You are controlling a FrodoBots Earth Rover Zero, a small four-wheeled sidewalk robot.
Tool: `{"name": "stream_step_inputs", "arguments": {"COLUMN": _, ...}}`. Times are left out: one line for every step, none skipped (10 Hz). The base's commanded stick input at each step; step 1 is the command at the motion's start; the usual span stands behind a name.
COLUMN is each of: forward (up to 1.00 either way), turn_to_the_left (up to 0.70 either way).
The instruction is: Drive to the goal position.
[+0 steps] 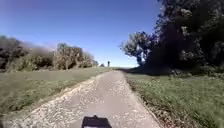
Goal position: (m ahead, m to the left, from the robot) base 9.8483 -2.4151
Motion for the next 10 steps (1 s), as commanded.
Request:
{"name": "stream_step_inputs", "arguments": {"forward": 0.50, "turn_to_the_left": 0.00}}
{"name": "stream_step_inputs", "arguments": {"forward": 0.50, "turn_to_the_left": 0.00}}
{"name": "stream_step_inputs", "arguments": {"forward": 0.50, "turn_to_the_left": 0.00}}
{"name": "stream_step_inputs", "arguments": {"forward": 0.50, "turn_to_the_left": 0.00}}
{"name": "stream_step_inputs", "arguments": {"forward": 0.50, "turn_to_the_left": 0.00}}
{"name": "stream_step_inputs", "arguments": {"forward": 0.50, "turn_to_the_left": 0.00}}
{"name": "stream_step_inputs", "arguments": {"forward": 0.50, "turn_to_the_left": 0.27}}
{"name": "stream_step_inputs", "arguments": {"forward": 0.50, "turn_to_the_left": 0.27}}
{"name": "stream_step_inputs", "arguments": {"forward": 0.50, "turn_to_the_left": 0.27}}
{"name": "stream_step_inputs", "arguments": {"forward": 0.50, "turn_to_the_left": 0.00}}
